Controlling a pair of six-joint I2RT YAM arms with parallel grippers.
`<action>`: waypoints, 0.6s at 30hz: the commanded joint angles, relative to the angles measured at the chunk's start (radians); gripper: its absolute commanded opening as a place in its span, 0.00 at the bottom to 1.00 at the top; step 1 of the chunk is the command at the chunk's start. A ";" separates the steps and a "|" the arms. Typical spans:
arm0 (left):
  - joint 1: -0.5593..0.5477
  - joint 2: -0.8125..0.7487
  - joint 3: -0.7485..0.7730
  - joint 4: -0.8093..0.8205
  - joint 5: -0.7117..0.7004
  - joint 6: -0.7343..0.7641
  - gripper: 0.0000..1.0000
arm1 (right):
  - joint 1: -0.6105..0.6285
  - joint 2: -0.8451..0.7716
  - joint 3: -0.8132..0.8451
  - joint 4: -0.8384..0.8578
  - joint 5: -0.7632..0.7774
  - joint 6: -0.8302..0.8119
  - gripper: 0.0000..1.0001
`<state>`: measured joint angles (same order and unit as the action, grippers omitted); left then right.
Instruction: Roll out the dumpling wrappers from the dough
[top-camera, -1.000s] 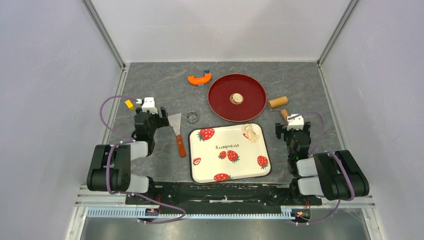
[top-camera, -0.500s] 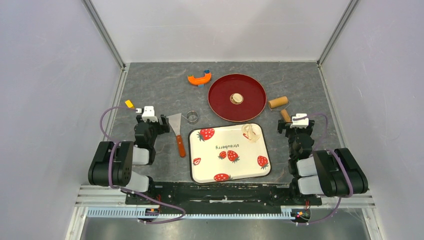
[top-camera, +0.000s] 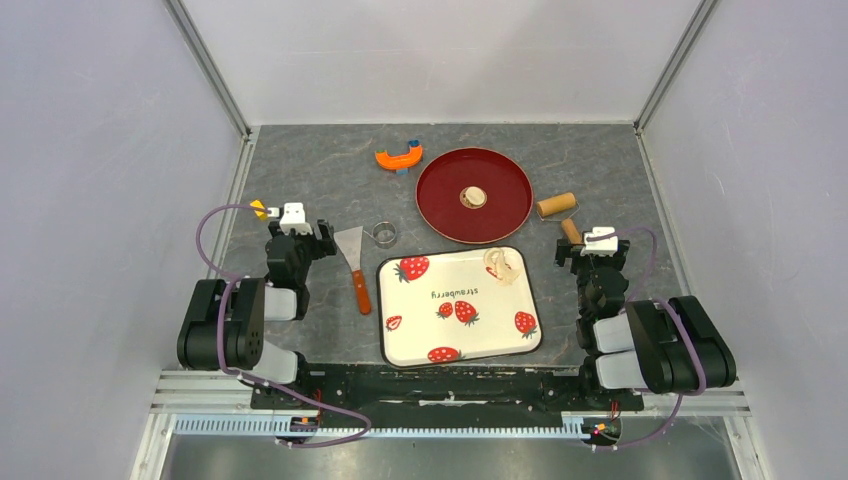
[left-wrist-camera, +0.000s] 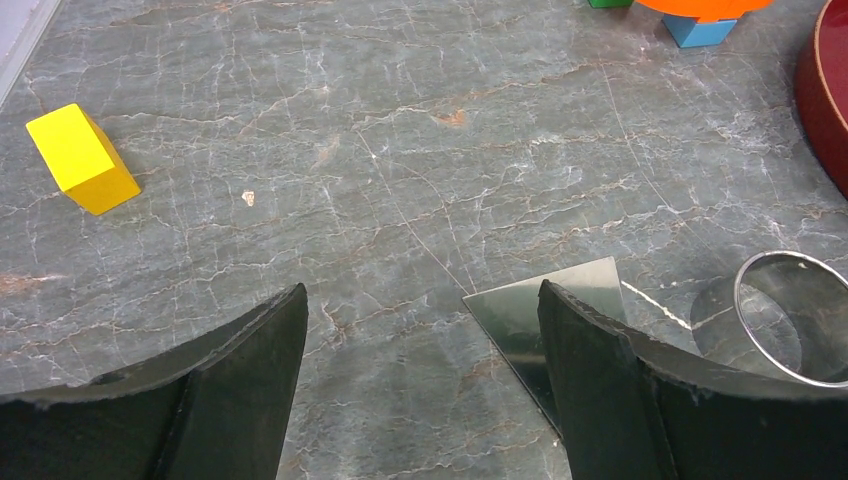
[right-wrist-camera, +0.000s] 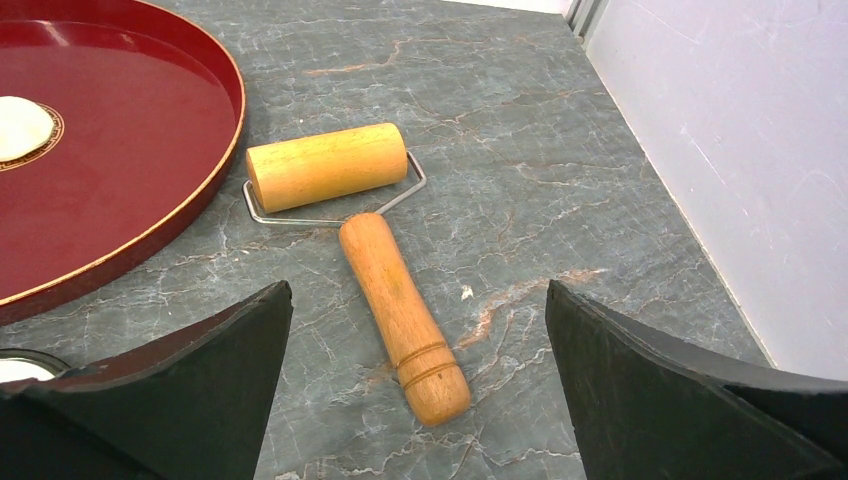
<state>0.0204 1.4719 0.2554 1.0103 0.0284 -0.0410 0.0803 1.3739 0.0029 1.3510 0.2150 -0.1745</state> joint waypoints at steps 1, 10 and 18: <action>0.001 -0.001 0.018 0.028 -0.002 -0.005 0.89 | -0.005 0.001 -0.089 0.066 0.006 0.009 0.98; 0.001 -0.002 0.019 0.025 -0.002 -0.003 0.89 | -0.005 0.002 -0.089 0.066 0.006 0.009 0.98; 0.001 0.003 0.024 0.019 -0.005 -0.003 0.89 | -0.006 0.001 -0.089 0.068 0.006 0.009 0.98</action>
<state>0.0204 1.4719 0.2554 1.0004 0.0284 -0.0410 0.0803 1.3739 0.0029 1.3529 0.2150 -0.1726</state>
